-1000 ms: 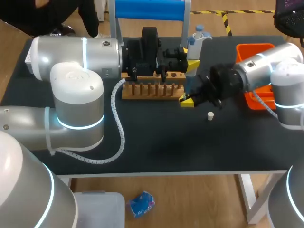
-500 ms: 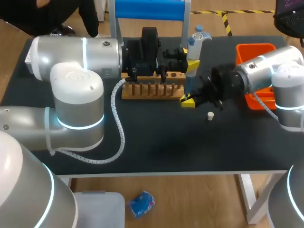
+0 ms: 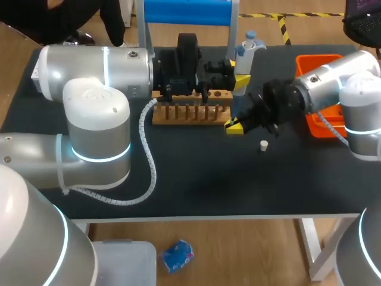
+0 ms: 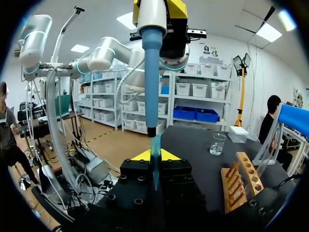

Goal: Invert the test tube, pick up the pipette, mount the tip to pipette, aspirate from beaker and dispense into the tube, eject the tip, return the pipette, and cap with the stopper.

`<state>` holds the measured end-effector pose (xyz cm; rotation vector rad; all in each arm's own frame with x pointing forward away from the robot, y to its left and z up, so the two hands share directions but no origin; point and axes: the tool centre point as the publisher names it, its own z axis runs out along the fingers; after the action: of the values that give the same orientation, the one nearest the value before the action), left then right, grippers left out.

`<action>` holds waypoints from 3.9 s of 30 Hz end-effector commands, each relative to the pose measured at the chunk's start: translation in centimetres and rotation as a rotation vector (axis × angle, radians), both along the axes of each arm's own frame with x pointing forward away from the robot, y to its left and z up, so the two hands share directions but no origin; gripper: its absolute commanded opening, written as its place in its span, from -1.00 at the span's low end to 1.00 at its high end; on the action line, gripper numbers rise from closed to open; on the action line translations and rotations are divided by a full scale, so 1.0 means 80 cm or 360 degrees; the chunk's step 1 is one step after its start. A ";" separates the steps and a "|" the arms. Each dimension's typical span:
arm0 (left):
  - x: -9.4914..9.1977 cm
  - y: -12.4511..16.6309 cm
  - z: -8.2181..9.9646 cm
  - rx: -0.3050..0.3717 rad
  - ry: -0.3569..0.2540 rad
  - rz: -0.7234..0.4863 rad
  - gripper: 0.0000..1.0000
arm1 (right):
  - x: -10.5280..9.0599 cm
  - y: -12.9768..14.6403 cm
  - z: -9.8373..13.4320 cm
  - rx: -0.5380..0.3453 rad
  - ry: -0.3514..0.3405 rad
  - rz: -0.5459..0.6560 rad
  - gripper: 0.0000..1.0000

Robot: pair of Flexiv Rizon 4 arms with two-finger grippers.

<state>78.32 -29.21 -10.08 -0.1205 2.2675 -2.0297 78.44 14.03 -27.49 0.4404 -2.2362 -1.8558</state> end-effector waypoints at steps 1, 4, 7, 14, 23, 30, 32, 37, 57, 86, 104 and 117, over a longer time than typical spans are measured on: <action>0.000 -0.001 -0.002 0.0003 0.0002 0.0002 -1.00 | -0.001 -0.002 0.004 -0.0004 -0.0002 -0.0005 -1.00; 0.000 -0.001 -0.002 0.0003 0.0002 0.0002 -1.00 | -0.001 -0.004 0.004 0.0002 0.0004 -0.0011 -1.00; 0.000 -0.001 -0.002 0.0003 0.0002 0.0002 -1.00 | 0.000 -0.006 0.003 0.0005 0.0007 -0.0014 -1.00; 0.000 -0.001 -0.002 0.0003 0.0002 0.0002 -1.00 | -0.003 -0.007 0.005 -0.0001 0.0001 -0.0016 -1.00; 0.000 -0.001 -0.002 0.0003 0.0002 0.0002 -1.00 | -0.004 -0.008 0.007 0.0000 -0.0005 -0.0018 -1.00; 0.000 -0.001 -0.002 0.0003 0.0002 0.0002 -1.00 | -0.005 -0.009 0.003 0.0027 0.0014 -0.0033 -1.00; 0.000 -0.001 -0.002 0.0003 0.0002 0.0002 -1.00 | -0.005 -0.009 0.002 0.0043 0.0021 -0.0037 -1.00; 0.000 -0.001 -0.002 0.0003 0.0002 0.0002 -1.00 | -0.005 -0.010 0.000 0.0070 0.0033 -0.0042 -1.00; 0.000 -0.001 -0.002 0.0003 0.0002 0.0002 -1.00 | -0.001 -0.007 0.008 0.0042 0.0007 -0.0025 -1.00; 0.000 -0.001 -0.002 0.0003 0.0002 0.0002 -1.00 | 0.003 -0.002 0.020 0.0146 0.0029 -0.0067 -1.00; 0.000 -0.001 -0.002 0.0003 0.0002 0.0002 -1.00 | 0.010 -0.003 0.034 0.0134 0.0018 -0.0082 -1.00; 0.000 -0.001 -0.002 0.0003 0.0002 0.0002 -1.00 | 0.009 -0.002 0.034 0.0117 0.0011 -0.0066 -1.00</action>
<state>78.39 -29.20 -9.46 -0.1206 2.2670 -2.0286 79.21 13.97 -25.63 0.4027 -2.1882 -1.9737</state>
